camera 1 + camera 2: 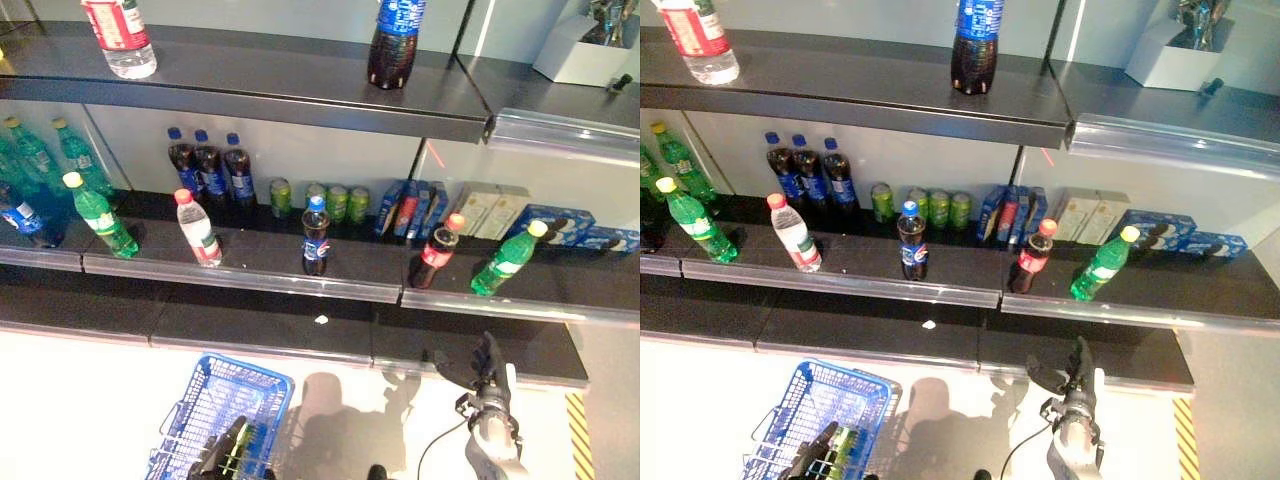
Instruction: Pick up the drink and place into the basket.
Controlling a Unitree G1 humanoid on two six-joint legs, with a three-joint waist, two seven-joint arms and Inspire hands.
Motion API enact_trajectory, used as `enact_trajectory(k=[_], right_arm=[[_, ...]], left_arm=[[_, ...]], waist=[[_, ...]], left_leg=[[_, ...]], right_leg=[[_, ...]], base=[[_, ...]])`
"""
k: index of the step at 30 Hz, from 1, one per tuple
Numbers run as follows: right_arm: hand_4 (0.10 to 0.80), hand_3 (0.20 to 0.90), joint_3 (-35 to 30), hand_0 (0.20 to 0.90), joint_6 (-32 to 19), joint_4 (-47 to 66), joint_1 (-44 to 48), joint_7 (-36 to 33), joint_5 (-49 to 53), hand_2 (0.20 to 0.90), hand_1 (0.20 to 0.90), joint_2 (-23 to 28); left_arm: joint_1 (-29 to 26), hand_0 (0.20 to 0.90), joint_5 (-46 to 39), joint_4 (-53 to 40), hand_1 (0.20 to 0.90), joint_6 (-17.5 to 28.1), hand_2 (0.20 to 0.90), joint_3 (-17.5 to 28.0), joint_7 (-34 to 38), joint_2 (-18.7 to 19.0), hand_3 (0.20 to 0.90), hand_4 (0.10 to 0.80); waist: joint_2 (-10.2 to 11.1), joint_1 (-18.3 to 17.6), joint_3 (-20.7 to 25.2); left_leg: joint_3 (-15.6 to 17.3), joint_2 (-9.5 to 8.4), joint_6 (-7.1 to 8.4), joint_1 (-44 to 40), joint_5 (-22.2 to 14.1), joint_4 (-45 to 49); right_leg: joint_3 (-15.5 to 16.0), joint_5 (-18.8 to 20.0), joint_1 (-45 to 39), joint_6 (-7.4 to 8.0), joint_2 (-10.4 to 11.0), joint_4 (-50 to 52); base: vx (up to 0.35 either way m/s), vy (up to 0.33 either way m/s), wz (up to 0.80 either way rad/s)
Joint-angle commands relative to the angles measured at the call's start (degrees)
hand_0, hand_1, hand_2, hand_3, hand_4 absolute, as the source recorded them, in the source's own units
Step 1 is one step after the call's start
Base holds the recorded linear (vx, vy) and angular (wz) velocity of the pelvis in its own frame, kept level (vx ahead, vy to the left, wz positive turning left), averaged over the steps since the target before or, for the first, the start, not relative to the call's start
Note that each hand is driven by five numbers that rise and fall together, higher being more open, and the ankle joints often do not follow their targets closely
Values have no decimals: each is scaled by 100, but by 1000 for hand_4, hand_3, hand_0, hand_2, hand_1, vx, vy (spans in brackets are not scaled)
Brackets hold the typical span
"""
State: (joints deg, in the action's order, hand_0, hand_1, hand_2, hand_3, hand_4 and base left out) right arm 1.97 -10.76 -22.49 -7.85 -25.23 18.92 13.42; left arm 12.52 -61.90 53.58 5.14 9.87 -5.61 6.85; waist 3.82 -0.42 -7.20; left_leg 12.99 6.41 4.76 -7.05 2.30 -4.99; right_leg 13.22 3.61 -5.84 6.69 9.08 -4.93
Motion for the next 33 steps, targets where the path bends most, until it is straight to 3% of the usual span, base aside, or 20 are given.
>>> enact_trajectory(k=[1, 9, 15, 27, 33], right_arm=[[800, 900, -644, 900, -590, 1252, 353, -384, -285, 900, 900, 551], [800, 900, -1155, 900, -803, 1996, 622, -516, -277, 900, 900, 910], [800, 900, -1283, 900, -980, 1937, 1085, -890, -185, 900, 900, 1122], [800, 900, -1285, 900, -1055, 1606, 2535, -1661, -381, 900, 900, 1779], [800, 900, -1208, 900, -1041, 1468, 3150, -1774, -372, 900, 900, 2239]], left_arm=[[20, 300, 167, -215, 300, 245, 300, 99, -524, -99, 200, 100], [35, 300, 496, -95, 300, 149, 300, 168, -551, -81, 200, 100], [-23, 300, 632, -127, 300, 41, 300, 81, -500, 1, 200, 100], [-527, 300, 143, -424, 300, 163, 300, -656, -547, 29, 200, 100], [-734, 300, -230, -613, 300, 236, 300, -976, -622, 96, 200, 100]], waist=[[-158, 30, 107], [-186, 79, 89], [-270, 157, -73], [-547, 76, -1088], [-844, 49, -1467]], left_leg=[[-84, 435, 106, -126, -190, 3], [-137, 425, 87, -121, -237, 91], [-300, 408, 68, 210, -340, 620], [-609, 322, 114, 1442, -454, 1708], [-744, 231, 127, 1901, -291, 1958]], right_leg=[[64, 239, 81, 393, 552, 39], [90, 121, 113, 361, 538, 209], [52, -182, 406, 179, 446, 777], [-101, -332, 1475, -60, 517, 1580], [-130, -398, 1970, -149, 558, 1935]], base=[[43, -2, -13], [64, -22, -3], [39, -44, -1], [-115, -30, -4], [-105, 16, -3]])
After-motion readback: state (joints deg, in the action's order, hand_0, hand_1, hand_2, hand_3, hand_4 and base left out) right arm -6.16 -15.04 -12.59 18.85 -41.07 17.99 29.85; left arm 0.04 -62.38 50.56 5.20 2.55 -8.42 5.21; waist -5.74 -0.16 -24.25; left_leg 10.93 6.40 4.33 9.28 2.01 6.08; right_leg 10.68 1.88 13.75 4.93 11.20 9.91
